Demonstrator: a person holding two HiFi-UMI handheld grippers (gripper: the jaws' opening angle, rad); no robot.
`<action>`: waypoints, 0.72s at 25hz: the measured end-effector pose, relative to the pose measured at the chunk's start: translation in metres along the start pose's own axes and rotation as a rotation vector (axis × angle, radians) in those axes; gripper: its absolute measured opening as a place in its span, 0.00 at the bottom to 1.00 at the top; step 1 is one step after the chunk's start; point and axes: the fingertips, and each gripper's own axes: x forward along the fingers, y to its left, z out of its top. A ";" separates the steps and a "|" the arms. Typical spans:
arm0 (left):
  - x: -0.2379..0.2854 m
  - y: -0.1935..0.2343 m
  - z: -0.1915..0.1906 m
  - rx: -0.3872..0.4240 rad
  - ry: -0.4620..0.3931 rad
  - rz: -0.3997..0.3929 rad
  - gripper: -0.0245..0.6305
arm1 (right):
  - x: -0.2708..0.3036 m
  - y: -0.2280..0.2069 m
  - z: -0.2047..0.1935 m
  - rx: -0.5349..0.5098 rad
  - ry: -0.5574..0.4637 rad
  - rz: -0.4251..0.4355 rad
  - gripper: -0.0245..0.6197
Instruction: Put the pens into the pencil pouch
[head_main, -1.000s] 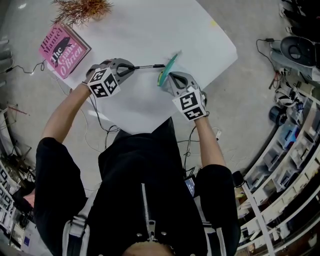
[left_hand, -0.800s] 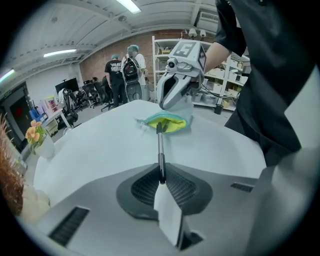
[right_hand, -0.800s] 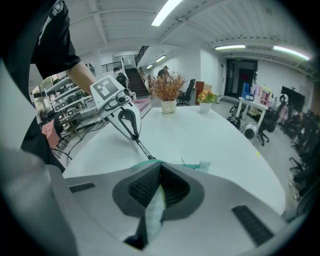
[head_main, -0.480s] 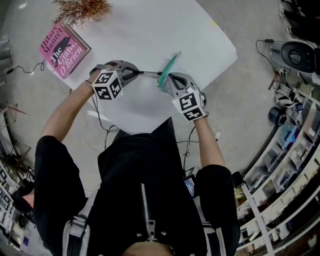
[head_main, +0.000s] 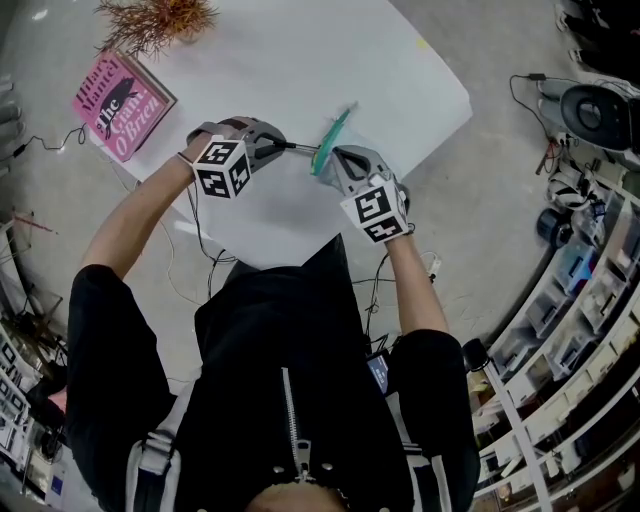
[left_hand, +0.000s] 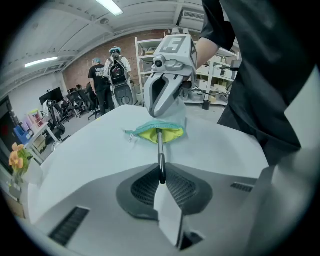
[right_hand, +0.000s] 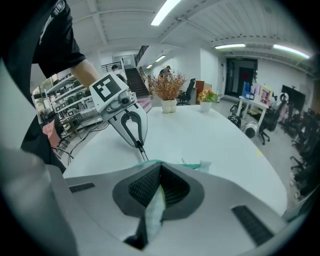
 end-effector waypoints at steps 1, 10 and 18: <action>0.002 0.000 0.002 0.007 -0.001 -0.006 0.12 | 0.000 0.000 -0.001 0.000 0.003 -0.001 0.05; 0.019 -0.001 0.017 0.046 -0.018 -0.046 0.12 | -0.002 -0.001 0.001 0.008 0.004 0.002 0.05; 0.039 -0.004 0.034 0.062 -0.053 -0.075 0.12 | -0.001 -0.002 0.001 0.011 0.004 -0.001 0.05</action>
